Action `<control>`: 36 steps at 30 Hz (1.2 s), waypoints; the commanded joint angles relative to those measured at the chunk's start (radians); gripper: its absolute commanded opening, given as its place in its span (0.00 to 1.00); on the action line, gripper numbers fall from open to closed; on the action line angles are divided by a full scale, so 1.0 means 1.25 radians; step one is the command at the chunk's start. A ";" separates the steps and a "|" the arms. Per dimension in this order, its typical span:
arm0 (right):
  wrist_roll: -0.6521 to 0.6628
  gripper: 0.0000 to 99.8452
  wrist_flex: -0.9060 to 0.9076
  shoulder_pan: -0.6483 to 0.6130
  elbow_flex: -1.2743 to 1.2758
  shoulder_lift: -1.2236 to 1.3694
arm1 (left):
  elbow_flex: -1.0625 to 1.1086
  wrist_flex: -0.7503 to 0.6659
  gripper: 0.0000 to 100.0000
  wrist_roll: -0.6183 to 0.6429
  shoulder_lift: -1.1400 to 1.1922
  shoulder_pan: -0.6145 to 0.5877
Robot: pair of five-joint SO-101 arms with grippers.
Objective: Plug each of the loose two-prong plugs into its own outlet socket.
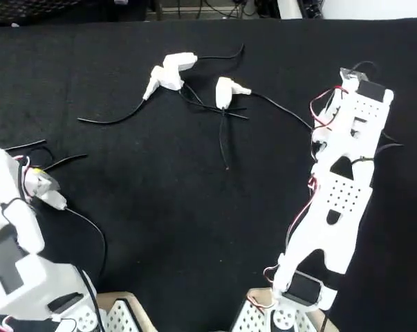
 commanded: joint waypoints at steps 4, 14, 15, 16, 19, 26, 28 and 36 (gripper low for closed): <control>0.004 0.01 0.014 -0.017 0.010 -0.021 | -0.064 0.010 0.07 0.027 0.012 0.053; 0.004 0.01 0.015 0.000 0.001 0.023 | -0.066 0.054 0.03 0.033 0.000 0.348; 0.005 0.01 0.016 0.004 0.001 0.023 | -0.064 0.056 0.03 0.033 -0.011 0.392; 0.006 0.01 0.016 0.015 0.001 0.023 | -0.061 0.056 0.03 0.033 -0.027 0.436; 0.042 0.01 0.016 0.045 0.001 0.023 | -0.063 0.056 0.03 0.036 -0.092 0.576; 0.117 0.01 0.014 0.164 -0.014 0.024 | -0.060 -0.031 0.03 0.063 -0.101 0.843; 0.137 0.01 0.014 0.203 -0.029 0.024 | -0.082 -0.066 0.03 0.054 -0.010 0.846; 0.188 0.01 0.014 0.264 -0.060 0.028 | -0.364 0.098 0.13 0.029 0.328 0.833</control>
